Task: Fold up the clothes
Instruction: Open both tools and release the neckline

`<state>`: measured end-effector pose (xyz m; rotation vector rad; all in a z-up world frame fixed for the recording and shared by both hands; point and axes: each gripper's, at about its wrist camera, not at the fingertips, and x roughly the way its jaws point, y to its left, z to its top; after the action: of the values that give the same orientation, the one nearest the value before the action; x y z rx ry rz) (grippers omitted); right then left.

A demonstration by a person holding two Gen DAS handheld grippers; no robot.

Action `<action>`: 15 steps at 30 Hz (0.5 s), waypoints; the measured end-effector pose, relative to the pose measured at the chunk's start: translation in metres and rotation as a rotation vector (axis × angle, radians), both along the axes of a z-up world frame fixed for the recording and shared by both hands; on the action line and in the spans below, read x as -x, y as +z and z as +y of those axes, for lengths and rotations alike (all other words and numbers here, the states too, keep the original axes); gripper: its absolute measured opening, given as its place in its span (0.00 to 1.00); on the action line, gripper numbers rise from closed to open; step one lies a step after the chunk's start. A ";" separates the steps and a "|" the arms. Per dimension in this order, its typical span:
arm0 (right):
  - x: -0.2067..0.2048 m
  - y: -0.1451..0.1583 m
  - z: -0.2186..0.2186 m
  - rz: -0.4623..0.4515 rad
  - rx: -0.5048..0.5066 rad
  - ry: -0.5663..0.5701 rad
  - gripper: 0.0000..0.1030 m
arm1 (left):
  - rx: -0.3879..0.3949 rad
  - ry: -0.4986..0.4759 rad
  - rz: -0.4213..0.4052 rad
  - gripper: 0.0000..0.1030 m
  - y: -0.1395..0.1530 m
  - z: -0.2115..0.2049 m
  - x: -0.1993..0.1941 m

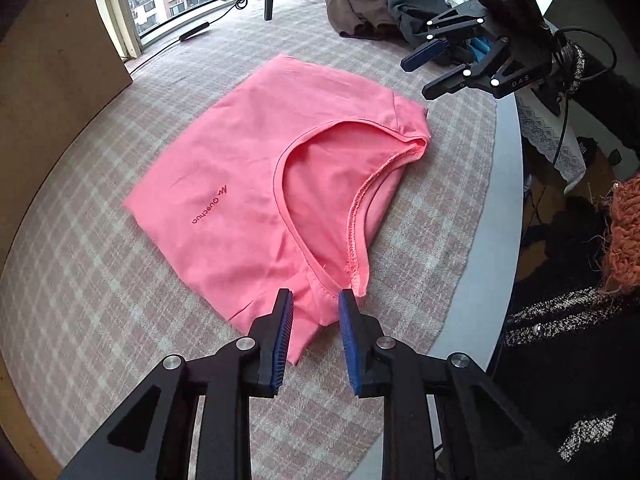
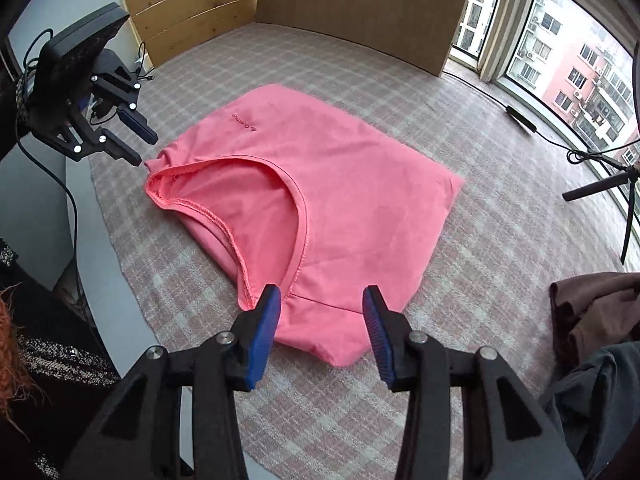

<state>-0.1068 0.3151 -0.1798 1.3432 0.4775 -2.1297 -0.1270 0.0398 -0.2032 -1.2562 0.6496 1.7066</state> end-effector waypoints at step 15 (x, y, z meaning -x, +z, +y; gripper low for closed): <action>0.007 0.003 -0.002 -0.119 0.243 -0.164 0.40 | -0.023 0.286 -0.104 0.26 -0.035 -0.050 0.024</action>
<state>-0.1140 0.3127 -0.1766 1.3973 0.0592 -2.1413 -0.1515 -0.0103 -0.2378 -1.4659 0.4019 1.8572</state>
